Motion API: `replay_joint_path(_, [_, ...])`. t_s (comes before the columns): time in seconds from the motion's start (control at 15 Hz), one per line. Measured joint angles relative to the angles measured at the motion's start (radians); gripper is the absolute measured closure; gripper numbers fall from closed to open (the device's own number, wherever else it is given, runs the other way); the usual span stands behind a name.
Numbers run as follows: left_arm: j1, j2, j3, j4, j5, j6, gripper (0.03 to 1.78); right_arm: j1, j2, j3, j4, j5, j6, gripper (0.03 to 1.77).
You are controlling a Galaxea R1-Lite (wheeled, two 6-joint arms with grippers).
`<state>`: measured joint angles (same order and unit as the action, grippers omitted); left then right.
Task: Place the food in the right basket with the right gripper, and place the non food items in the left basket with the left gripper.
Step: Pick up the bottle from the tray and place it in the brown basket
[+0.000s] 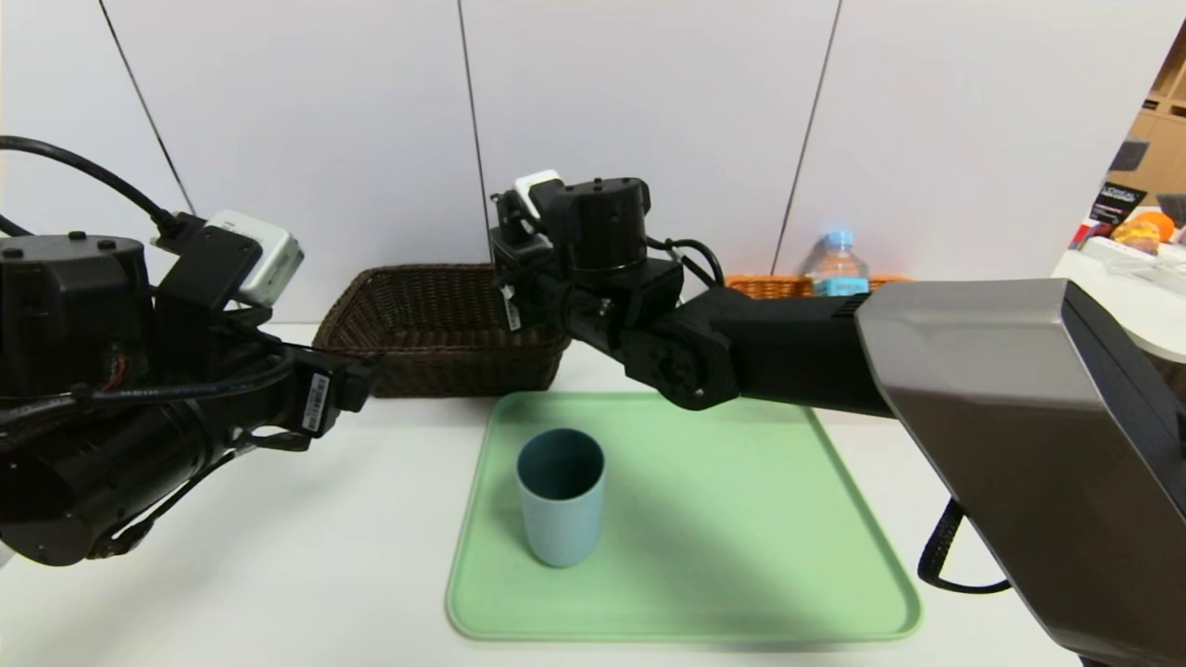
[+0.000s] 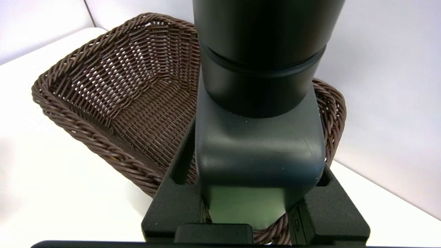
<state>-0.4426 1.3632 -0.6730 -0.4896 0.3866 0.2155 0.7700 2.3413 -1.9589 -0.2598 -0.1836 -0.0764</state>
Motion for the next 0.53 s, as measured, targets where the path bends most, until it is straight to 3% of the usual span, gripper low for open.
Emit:
replay_joint_path(0.2, [-0.001,0.011,-0.007,-0.008,0.003,-0.054,0.12,-0.001,-0.001,0.0,-0.002,0.034,-0.033,1.18])
replay_joint_path(0.53, [-0.005,0.022,-0.041,-0.016,0.009,-0.006,0.12,-0.001,-0.002,0.0,-0.004,0.043,-0.059,1.18])
